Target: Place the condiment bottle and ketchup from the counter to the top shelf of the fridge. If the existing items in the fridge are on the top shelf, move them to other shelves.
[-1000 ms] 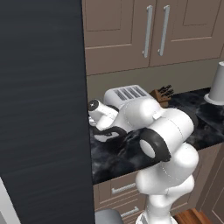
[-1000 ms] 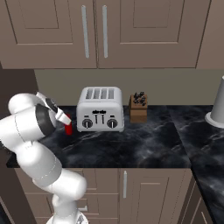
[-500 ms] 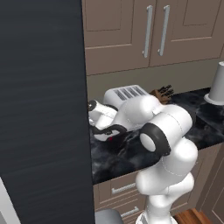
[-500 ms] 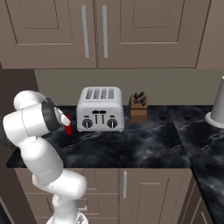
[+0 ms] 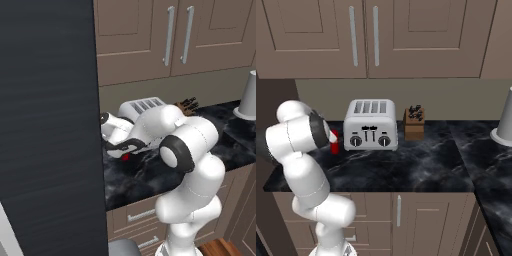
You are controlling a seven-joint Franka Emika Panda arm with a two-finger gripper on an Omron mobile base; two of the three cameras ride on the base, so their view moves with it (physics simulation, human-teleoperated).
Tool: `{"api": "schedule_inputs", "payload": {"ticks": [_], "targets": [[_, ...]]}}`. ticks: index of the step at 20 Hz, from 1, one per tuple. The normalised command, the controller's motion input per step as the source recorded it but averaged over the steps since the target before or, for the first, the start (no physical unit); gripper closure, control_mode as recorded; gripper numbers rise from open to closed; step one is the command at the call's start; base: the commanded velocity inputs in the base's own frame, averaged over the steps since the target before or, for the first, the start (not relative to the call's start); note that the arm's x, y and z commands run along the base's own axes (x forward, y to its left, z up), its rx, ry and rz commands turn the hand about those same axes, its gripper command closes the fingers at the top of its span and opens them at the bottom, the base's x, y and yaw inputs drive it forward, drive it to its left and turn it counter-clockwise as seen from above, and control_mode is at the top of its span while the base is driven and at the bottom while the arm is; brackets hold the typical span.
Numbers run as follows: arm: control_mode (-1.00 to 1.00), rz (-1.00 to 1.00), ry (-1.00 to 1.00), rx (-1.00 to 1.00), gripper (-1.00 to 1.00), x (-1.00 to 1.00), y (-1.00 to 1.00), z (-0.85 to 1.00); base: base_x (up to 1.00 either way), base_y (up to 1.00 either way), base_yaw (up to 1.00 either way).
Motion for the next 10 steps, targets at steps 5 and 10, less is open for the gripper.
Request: {"api": "schedule_inputs", "payload": {"ticks": [5,10], "targets": [[-1.0,0.0,0.0,0.0,1.0,0.01,-0.21,0.0,0.0,0.0,0.0],[-1.0,0.0,0.0,0.0,1.0,0.0,0.0,0.0,0.0,0.0,0.0]]}}
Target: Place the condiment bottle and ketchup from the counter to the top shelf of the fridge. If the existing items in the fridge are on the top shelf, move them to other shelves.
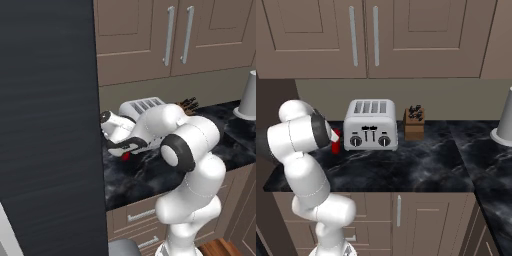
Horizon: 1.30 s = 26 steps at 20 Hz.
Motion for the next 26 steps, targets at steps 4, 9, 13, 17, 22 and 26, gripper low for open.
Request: {"api": "schedule_inputs", "payload": {"ticks": [4,9,13,17,22,26], "targets": [[-1.0,0.0,-0.01,0.0,1.0,-0.19,-0.08,0.02,0.0,0.0,0.0],[-1.0,0.0,-0.12,0.0,1.0,-0.8,-0.01,0.24,0.0,0.0,0.0],[-1.0,0.0,-0.24,0.01,1.0,-0.92,0.0,0.63,0.0,0.0,0.0],[-1.0,0.02,-0.32,0.08,1.0,-0.88,-0.15,0.96,0.0,0.0,0.0],[-1.0,0.01,-0.25,0.1,1.0,-1.0,-0.57,1.0,0.0,0.0,0.0],[-1.0,0.02,-0.09,0.07,1.0,-1.0,-0.75,1.0,0.0,0.0,0.0]]}}
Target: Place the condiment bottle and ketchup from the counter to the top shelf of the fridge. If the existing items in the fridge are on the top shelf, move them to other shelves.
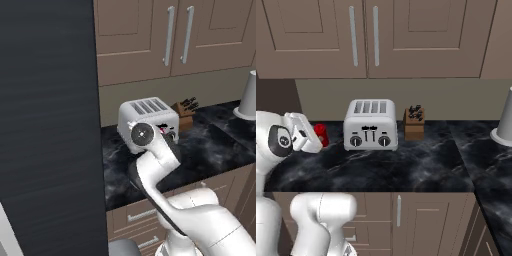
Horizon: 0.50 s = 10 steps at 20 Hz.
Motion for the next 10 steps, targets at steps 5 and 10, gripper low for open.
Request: {"api": "schedule_inputs", "payload": {"ticks": [5,10], "targets": [[-1.0,0.14,-0.01,0.01,1.0,-0.99,-0.78,1.0,0.0,0.0,0.0],[-1.0,0.28,0.0,-0.03,1.0,-0.8,-0.68,0.71,0.0,0.0,0.0]]}}
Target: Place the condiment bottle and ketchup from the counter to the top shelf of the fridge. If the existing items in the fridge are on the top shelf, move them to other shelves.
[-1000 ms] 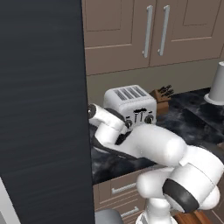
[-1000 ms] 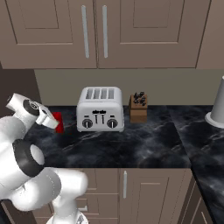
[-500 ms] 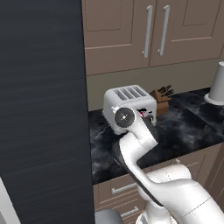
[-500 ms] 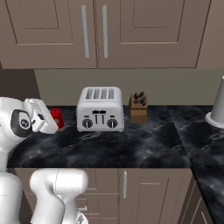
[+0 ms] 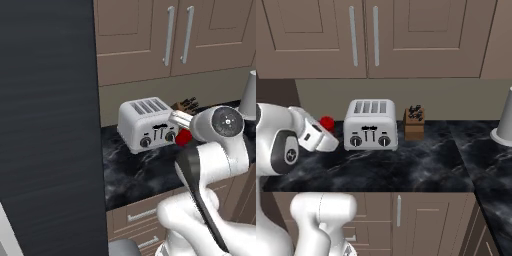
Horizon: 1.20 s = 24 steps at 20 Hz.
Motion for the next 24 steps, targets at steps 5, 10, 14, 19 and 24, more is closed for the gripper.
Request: {"api": "schedule_inputs", "payload": {"ticks": [5,10,14,19,24], "targets": [[-1.0,0.36,0.02,-0.13,1.0,-0.53,-0.31,0.62,0.0,0.0,0.0],[-1.0,0.44,-0.11,-0.1,1.0,-0.39,-0.01,0.11,0.0,0.0,0.0],[-1.0,0.08,-0.15,-0.06,1.0,-0.07,0.15,0.02,0.0,0.0,0.0],[1.0,0.09,-0.12,-0.03,1.0,-0.42,0.08,0.03,-0.2,-0.02,0.02],[1.0,0.0,0.0,0.0,1.0,0.0,0.0,0.0,-1.0,-0.21,0.19]]}}
